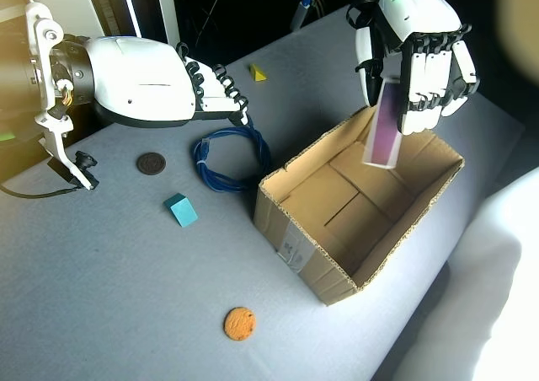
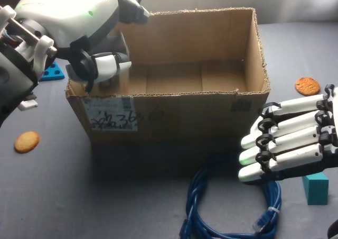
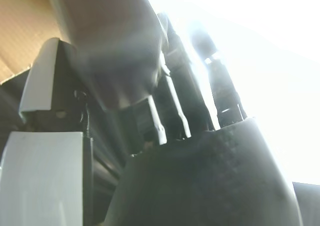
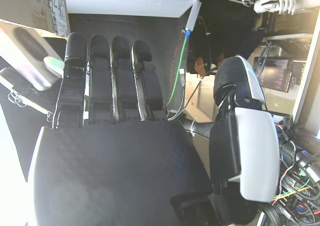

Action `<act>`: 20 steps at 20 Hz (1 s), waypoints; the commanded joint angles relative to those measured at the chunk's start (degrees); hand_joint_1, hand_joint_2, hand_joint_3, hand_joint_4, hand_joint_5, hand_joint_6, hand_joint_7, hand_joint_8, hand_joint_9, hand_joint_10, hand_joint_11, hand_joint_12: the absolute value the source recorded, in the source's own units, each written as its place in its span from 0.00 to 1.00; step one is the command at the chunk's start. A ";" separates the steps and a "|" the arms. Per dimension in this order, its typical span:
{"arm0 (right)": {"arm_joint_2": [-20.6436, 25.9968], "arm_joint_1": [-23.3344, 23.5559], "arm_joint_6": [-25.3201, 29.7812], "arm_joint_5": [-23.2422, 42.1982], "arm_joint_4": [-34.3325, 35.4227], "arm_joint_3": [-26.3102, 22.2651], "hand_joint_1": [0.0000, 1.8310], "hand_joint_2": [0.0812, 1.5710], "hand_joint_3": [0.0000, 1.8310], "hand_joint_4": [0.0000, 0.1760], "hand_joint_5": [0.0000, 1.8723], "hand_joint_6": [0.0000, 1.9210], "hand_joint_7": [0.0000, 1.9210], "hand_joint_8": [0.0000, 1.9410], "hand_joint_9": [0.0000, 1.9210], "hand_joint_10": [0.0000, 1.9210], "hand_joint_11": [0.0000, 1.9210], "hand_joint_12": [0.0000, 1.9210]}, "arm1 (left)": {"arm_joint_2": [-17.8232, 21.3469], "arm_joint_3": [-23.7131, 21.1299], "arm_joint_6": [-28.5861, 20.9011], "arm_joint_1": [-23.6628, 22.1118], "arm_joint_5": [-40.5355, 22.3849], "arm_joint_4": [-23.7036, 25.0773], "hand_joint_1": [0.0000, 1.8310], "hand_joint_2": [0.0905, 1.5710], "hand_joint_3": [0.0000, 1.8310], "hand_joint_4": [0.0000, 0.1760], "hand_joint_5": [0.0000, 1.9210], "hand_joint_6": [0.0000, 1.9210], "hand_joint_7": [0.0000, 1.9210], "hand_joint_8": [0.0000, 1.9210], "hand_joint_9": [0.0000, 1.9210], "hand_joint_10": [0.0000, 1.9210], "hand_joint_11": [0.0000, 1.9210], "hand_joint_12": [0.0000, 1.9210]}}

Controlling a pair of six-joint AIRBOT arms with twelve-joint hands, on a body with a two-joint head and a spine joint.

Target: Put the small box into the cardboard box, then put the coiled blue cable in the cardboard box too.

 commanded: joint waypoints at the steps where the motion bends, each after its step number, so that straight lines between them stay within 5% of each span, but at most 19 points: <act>1: 0.55 0.59 0.03 3.67 3.82 -0.21 0.18 0.69 0.00 0.00 0.19 0.01 0.19 0.01 0.17 0.01 0.00 0.49 | 0.72 0.12 -0.21 -0.70 -5.13 3.08 0.59 0.73 0.00 0.00 0.35 0.00 0.38 0.00 0.35 0.01 0.06 0.61; 6: 0.54 0.63 -1.78 3.20 3.99 -0.21 0.16 0.70 0.00 0.00 0.17 0.00 0.17 0.00 0.15 0.01 0.00 0.44 | 0.82 0.16 -0.31 -1.06 -5.12 3.00 0.57 0.74 0.00 0.00 0.34 0.00 0.36 0.00 0.34 0.00 0.04 0.62; 9: 0.51 0.49 -12.58 1.60 7.69 -0.18 0.17 0.71 0.00 0.00 0.16 0.00 0.16 0.00 0.14 0.00 0.00 0.41 | 2.28 0.79 -0.72 -1.26 -1.65 4.55 0.58 0.73 0.00 0.00 0.35 0.00 0.37 0.00 0.35 0.01 0.06 0.63; 15: -1.92 -3.40 -30.68 0.16 14.32 -0.16 0.23 0.68 0.00 0.00 0.20 0.01 0.19 0.01 0.18 0.01 0.00 0.50 | 10.02 2.10 -2.24 -2.16 8.96 11.17 0.57 0.74 0.00 0.00 0.33 0.00 0.36 0.00 0.34 0.00 0.03 0.63; 20: -4.50 -6.94 -33.78 -2.20 16.23 -0.18 0.20 0.71 0.00 0.00 0.18 0.00 0.16 0.00 0.14 0.00 0.00 0.38 | 16.56 2.32 -13.87 3.89 11.44 22.91 0.57 0.73 0.00 0.00 0.32 0.00 0.35 0.00 0.33 0.00 0.03 0.63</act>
